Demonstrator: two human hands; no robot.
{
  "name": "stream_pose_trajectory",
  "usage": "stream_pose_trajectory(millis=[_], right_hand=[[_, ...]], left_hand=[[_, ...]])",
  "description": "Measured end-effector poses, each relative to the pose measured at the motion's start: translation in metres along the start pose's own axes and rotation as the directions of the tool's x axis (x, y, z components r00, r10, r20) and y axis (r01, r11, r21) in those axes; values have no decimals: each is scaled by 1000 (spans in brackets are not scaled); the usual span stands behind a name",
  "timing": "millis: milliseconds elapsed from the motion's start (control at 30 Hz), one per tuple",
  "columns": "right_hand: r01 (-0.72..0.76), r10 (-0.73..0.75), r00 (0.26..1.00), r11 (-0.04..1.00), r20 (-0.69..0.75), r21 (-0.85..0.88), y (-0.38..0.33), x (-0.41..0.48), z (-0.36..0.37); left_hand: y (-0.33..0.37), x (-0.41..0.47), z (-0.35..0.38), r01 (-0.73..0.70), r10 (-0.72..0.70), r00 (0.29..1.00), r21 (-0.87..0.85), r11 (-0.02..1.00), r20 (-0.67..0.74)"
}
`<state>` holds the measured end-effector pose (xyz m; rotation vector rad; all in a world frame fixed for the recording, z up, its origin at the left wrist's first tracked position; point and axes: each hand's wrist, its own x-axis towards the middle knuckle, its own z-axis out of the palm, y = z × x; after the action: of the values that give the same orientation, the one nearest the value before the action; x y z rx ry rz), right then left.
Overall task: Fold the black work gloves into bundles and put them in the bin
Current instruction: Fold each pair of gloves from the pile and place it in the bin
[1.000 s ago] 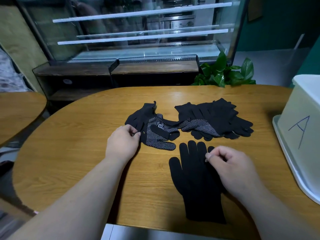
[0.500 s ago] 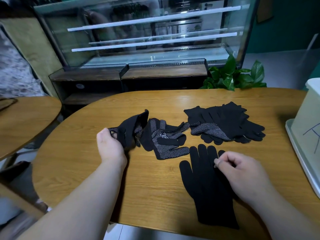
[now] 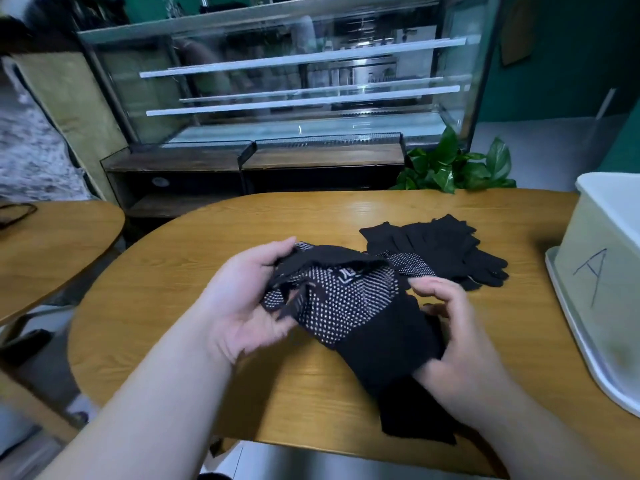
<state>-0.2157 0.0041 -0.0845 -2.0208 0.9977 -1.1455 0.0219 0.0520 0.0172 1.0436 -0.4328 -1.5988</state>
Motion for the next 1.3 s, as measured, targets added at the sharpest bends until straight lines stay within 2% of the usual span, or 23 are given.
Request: stream_pose_trajectory(millis=[33, 100, 133, 167, 233, 267, 300, 333, 367, 400, 433, 533, 600, 633, 700, 767, 800, 900, 1000, 1133, 1300], right_hand=[[82, -82, 996, 997, 36, 10, -3, -4, 3], [150, -149, 986, 989, 77, -3, -11, -8, 6], [165, -164, 985, 986, 51, -20, -14, -8, 4], [176, -177, 984, 983, 4, 51, -19, -9, 4], [222, -207, 968, 970, -144, 96, -30, -10, -3], [220, -214, 957, 975, -196, 12, -35, -9, -7], [166, -139, 962, 981, -235, 99, -41, -6, -10], [227, -215, 951, 973, -221, 30, -43, -8, -15], [258, -247, 951, 966, -187, 33, -44, -12, -17], [314, -332, 925, 942, -183, -121, -41, -18, -15], [328, -355, 921, 929, -162, -170, -36, -24, -15], [230, -253, 950, 964, -185, -136, -43, -16, -25], [72, -74, 986, 997, -151, -18, -61, -5, -38], [-12, 21, 992, 997, -126, 73, -69, 1, -45], [-71, 102, 990, 959, -101, 275, -81, 8, -53], [-115, 158, 983, 926, -92, 361, -90, 19, -60], [-166, 189, 982, 911, -25, 377, -92, 24, -61], [-325, 267, 937, 903, 224, 283, -94, 42, -63], [-379, 322, 907, 905, 271, 194, -94, 53, -62], [-344, 316, 921, 934, 229, 98, -96, 61, -60], [-307, 319, 929, 948, 188, -88, -90, 70, -58]], left_hand=[[-2, -2, 5, 45, -43, 998, -36, 998, 49], [-11, -4, 14, 105, -97, 992, -97, 990, 82], [-17, -3, 17, 133, -123, 988, -113, 985, 95], [-24, -1, 18, 155, -144, 985, -126, 980, 97], [-36, 1, 20, 190, -180, 980, -146, 971, 84], [-41, 3, 18, 205, -196, 978, -146, 968, 74], [-46, 6, 17, 213, -206, 976, -140, 967, 64], [-51, 7, 17, 213, -209, 977, -125, 969, 48], [-55, 11, 17, 197, -196, 980, -101, 975, 14], [-60, 14, 19, 169, -171, 985, -62, 984, -30], [-66, 19, 19, 120, -119, 988, 2, 993, -94], [-83, 33, 17, -74, 152, 947, 269, 960, -282], [-89, 38, 12, -222, 345, 880, 360, 906, -326], [-90, 39, 11, -267, 399, 866, 396, 879, -301], [-90, 35, 13, -339, 446, 877, 426, 839, -180], [-89, 30, 18, -406, 453, 890, 365, 838, -48], [-89, 27, 21, -424, 448, 894, 337, 841, 7], [-87, 18, 23, -448, 404, 891, 254, 858, 205], [-84, 15, 19, -466, 374, 863, 249, 849, 339], [-76, 22, 8, -488, 394, 872, 455, 745, 290], [-73, 34, -7, -443, 409, 894, 491, 750, 182]])
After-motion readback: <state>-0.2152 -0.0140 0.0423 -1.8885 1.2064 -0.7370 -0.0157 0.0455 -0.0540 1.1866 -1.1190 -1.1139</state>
